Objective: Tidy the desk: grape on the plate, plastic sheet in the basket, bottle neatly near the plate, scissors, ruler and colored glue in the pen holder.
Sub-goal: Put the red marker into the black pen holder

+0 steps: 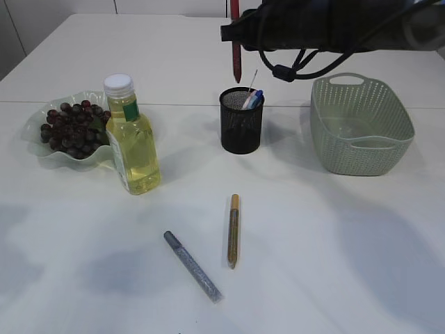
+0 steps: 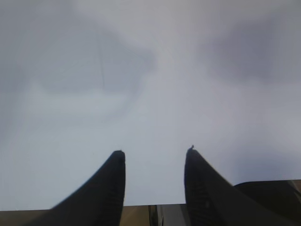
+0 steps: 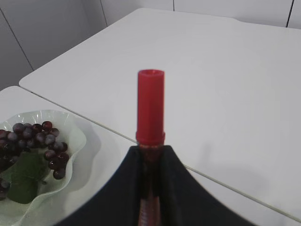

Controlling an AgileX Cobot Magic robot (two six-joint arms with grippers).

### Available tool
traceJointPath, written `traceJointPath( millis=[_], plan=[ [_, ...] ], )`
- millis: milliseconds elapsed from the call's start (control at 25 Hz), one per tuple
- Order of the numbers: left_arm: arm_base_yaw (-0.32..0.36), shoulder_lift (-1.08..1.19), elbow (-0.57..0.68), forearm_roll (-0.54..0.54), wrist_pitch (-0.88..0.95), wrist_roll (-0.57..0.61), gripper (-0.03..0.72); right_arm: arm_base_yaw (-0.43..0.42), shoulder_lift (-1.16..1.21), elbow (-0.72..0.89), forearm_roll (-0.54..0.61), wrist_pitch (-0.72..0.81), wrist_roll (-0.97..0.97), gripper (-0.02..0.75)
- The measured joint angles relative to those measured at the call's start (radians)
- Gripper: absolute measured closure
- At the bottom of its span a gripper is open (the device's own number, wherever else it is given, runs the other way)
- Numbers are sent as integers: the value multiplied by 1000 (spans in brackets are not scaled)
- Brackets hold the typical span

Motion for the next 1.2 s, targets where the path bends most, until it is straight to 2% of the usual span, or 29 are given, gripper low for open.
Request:
traceJointPath(
  millis=[320,520,640,760,1000,1200],
  plan=[
    [0,0,0,0,5,0,381,0,103,-49,192,-2,-237,633],
    [0,0,0,15,3,0,381,0,138,-56,207,-2,-261,598],
    [0,0,0,35,3,0,381,0,141,-56,208,-2,-266,501],
    [0,0,0,37,3,0,381,0,141,-57,208,-2,-266,450],
    [0,0,0,38,3,0,381,0,133,-57,208,18,-266,436],
    [0,0,0,45,3,0,381,0,34,-37,206,18,-198,461]
  ],
)
